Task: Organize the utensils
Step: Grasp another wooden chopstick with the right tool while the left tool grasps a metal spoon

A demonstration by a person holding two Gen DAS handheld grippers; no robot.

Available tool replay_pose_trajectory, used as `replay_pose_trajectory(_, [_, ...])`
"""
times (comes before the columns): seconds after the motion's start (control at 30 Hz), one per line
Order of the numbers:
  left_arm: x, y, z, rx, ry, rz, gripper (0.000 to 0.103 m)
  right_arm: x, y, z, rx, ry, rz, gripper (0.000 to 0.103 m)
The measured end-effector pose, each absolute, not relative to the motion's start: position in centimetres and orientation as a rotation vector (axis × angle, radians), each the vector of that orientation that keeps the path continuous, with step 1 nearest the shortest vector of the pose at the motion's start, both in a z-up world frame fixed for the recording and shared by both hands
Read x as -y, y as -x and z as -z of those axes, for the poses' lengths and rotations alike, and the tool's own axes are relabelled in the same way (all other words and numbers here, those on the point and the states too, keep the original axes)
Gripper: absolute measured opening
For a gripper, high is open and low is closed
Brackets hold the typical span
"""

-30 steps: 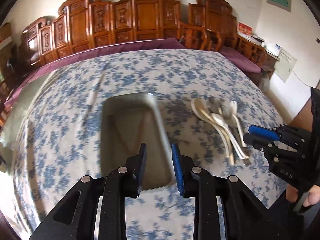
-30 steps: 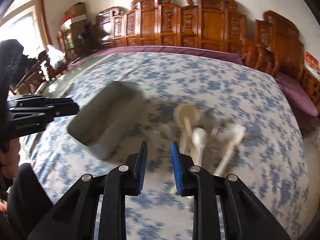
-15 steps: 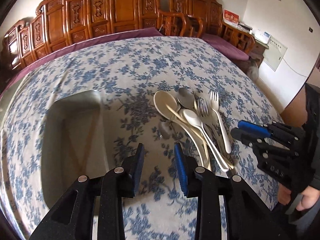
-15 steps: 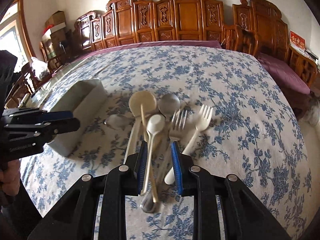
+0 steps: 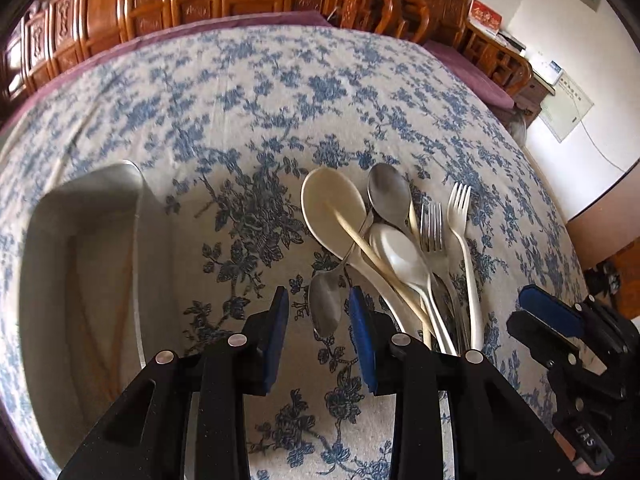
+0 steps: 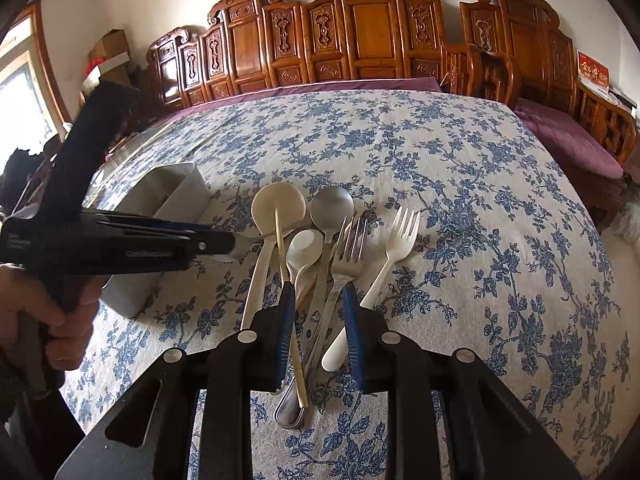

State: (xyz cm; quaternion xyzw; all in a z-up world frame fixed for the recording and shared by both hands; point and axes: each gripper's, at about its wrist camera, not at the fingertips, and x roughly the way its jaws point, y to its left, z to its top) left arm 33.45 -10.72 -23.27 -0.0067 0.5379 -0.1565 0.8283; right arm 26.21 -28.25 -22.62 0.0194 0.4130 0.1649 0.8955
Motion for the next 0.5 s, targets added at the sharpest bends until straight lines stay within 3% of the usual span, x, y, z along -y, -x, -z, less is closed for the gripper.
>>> replay_pose_trajectory(0.13, [10.67, -33.94, 23.92, -1.175, 0.060, 0.347, 0.024, 28.22, -26.25, 22.61, -0.857, -0.045, -0.342, 0.027])
replay_pose_trajectory(0.2, [10.67, -33.92, 24.08, -1.183, 0.071, 0.350, 0.011, 28.17, -26.29, 22.70, -0.860, -0.041, -0.341, 0.027])
replay_pose_trajectory(0.5, [11.25, -34.26, 23.70, -1.184, 0.054, 0.348, 0.010, 27.93, -26.19, 22.95, -0.865, -0.033, -0.334, 0.027])
